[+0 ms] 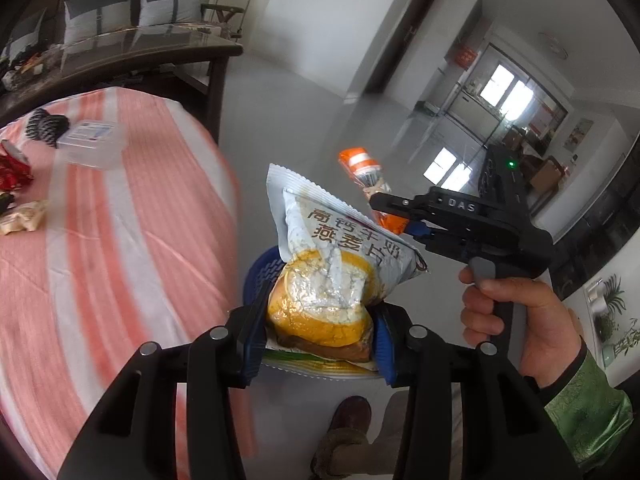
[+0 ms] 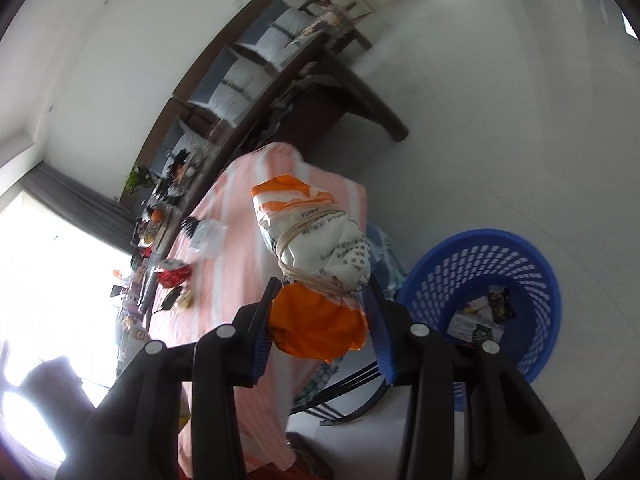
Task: Collect trash
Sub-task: 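Carry both bags over the blue wastebasket and open both tools, then move both tools back over the table, then reach the left tool to the green cracker packet, then grasp the green cracker packet with the left tool while the right tool grasps the wrapped bar, then carry both items over the blue wastebasket and open both tools, then move both tools back over the table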
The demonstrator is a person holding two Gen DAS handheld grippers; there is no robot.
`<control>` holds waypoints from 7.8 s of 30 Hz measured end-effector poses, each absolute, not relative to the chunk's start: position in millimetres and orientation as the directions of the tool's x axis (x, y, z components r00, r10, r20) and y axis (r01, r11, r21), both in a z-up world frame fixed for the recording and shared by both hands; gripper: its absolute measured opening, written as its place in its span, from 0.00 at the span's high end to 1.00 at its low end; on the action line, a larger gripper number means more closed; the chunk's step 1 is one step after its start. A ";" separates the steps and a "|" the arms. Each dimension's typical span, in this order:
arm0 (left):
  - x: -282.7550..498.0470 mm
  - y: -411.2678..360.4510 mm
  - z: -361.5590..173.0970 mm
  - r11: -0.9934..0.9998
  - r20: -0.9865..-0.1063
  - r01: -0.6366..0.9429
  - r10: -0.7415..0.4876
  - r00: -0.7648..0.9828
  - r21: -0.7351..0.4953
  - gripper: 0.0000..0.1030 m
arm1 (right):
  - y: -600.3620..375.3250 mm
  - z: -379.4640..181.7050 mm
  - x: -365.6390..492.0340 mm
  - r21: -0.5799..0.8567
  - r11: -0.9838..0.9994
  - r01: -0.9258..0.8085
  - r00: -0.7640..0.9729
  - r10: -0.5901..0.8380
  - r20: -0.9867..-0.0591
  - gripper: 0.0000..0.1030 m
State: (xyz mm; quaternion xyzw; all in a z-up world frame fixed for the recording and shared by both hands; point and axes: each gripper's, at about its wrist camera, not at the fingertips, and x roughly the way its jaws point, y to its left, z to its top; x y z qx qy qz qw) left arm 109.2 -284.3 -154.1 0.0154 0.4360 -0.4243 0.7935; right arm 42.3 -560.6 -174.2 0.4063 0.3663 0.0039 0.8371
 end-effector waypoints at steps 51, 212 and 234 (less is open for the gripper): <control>161.3 -68.9 -165.5 0.958 -0.776 0.272 -0.241 0.583 -0.094 0.05 | -406.4 -161.1 64.9 0.103 0.979 0.175 0.739 -0.062 -0.671 0.09; 138.7 -382.2 -225.3 0.660 -0.823 0.682 -0.548 0.150 -0.315 0.67 | -576.7 -230.3 53.0 0.338 0.890 0.306 0.526 0.138 -0.839 0.80; 107.4 -347.7 -164.0 0.677 -0.659 0.715 -0.619 0.428 -0.172 0.05 | -606.9 -200.0 37.1 0.269 0.875 0.403 0.648 -0.065 -0.759 0.12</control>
